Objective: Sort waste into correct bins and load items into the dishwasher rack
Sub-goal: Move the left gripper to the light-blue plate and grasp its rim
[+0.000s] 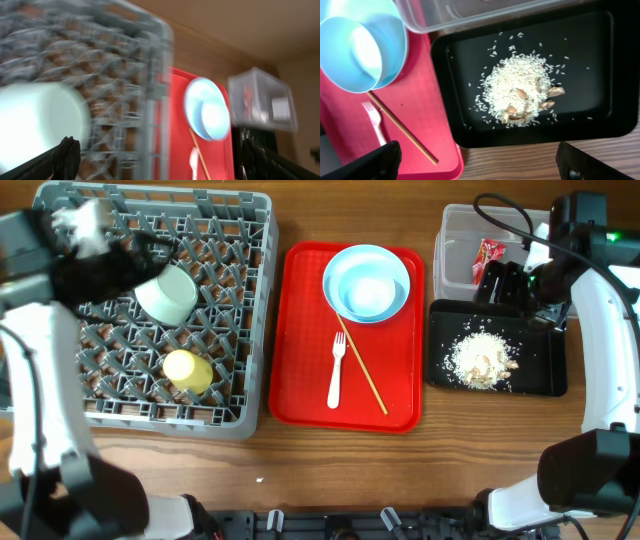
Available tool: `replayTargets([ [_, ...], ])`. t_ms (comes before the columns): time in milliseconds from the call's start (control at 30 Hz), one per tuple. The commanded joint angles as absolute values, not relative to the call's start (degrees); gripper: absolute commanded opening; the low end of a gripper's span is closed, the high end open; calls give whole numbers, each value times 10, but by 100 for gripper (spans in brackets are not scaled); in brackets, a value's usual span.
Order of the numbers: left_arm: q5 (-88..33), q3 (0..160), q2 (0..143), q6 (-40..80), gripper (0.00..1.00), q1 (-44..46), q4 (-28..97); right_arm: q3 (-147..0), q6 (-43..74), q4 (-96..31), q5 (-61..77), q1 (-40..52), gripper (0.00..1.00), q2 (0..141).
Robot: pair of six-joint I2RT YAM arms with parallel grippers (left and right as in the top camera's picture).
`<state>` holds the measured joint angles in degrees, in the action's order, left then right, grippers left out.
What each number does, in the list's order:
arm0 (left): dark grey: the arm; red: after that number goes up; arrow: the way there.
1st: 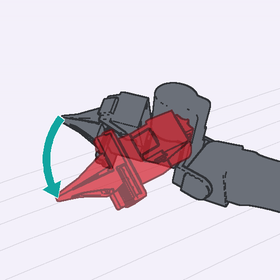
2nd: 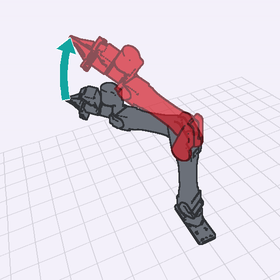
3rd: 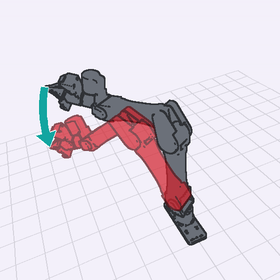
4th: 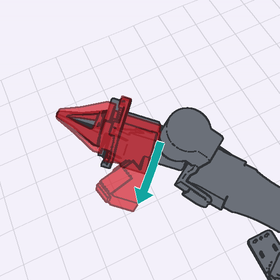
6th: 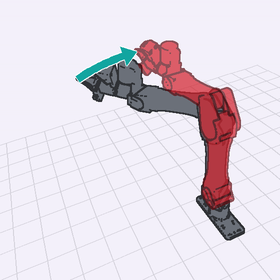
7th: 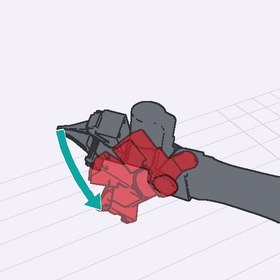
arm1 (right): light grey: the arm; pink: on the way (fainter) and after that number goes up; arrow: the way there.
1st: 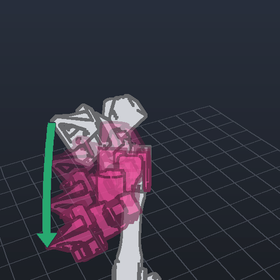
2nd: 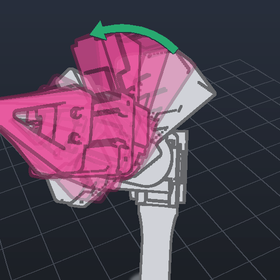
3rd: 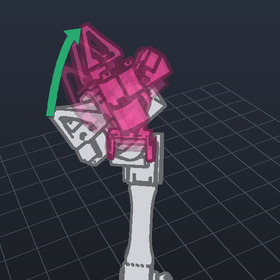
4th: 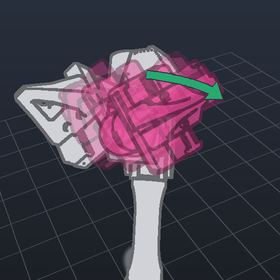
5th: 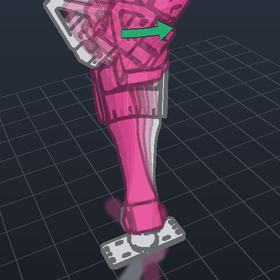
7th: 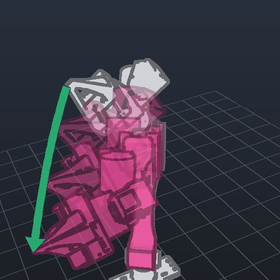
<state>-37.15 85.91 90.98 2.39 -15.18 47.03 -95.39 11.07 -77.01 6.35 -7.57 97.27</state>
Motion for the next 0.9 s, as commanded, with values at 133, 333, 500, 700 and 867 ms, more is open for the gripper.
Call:
replayTargets([
  [133, -284, 860, 897, 36, 100, 52, 389, -959, 142, -771, 50, -129, 100, 951],
  [333, -75, 860, 948, 56, 100, 200, 290, -959, 135, -771, 104, -160, 100, 951],
  [500, 6, 860, 1021, 47, 100, 294, 195, -959, 135, -772, 104, -160, 100, 951],
  [700, 6, 860, 1129, 47, 99, 352, 96, -959, 135, -773, 104, -160, 100, 951],
  [867, 5, 860, 1188, 47, 92, 370, 71, -959, 135, -774, 104, -160, 100, 951],
])
